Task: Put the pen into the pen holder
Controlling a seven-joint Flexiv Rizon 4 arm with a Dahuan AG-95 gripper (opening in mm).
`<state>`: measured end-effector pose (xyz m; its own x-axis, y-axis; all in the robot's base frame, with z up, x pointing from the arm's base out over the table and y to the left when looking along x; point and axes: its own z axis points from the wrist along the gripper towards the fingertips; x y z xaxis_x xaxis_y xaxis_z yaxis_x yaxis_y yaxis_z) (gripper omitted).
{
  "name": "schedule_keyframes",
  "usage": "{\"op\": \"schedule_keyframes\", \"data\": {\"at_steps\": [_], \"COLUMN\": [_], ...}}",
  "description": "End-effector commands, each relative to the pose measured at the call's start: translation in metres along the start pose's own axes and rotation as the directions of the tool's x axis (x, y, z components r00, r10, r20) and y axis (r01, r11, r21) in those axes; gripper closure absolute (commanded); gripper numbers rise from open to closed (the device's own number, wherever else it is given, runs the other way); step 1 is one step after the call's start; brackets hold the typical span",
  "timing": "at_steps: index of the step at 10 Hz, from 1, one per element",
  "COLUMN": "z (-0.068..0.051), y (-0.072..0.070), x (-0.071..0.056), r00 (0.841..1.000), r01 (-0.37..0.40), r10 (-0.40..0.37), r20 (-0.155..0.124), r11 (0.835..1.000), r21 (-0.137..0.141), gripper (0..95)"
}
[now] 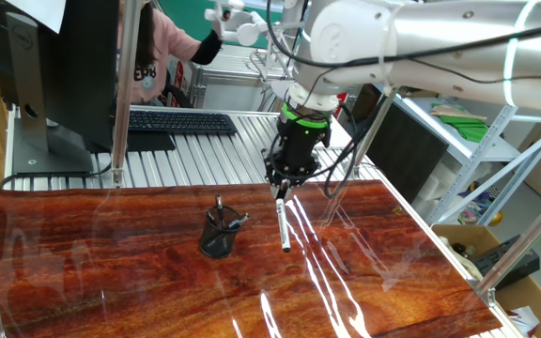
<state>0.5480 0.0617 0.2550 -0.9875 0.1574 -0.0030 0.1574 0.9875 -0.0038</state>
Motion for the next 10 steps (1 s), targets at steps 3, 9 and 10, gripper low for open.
{"op": "schedule_keyframes", "data": {"at_steps": [3,9,10], "z": [-0.0003,-0.0003,-0.0003], "y": [0.0013,0.0013,0.0013], "x": [-0.0018,-0.0018,-0.0018], "r00": [1.0,1.0,1.0], "r01": [0.002,-0.01,-0.011], "r10": [-0.001,0.011,0.012], "r20": [0.01,0.014,0.013], "r11": [1.0,0.999,0.999], "r21": [-0.015,-0.04,-0.042], "gripper": [95.0,95.0,95.0]}}
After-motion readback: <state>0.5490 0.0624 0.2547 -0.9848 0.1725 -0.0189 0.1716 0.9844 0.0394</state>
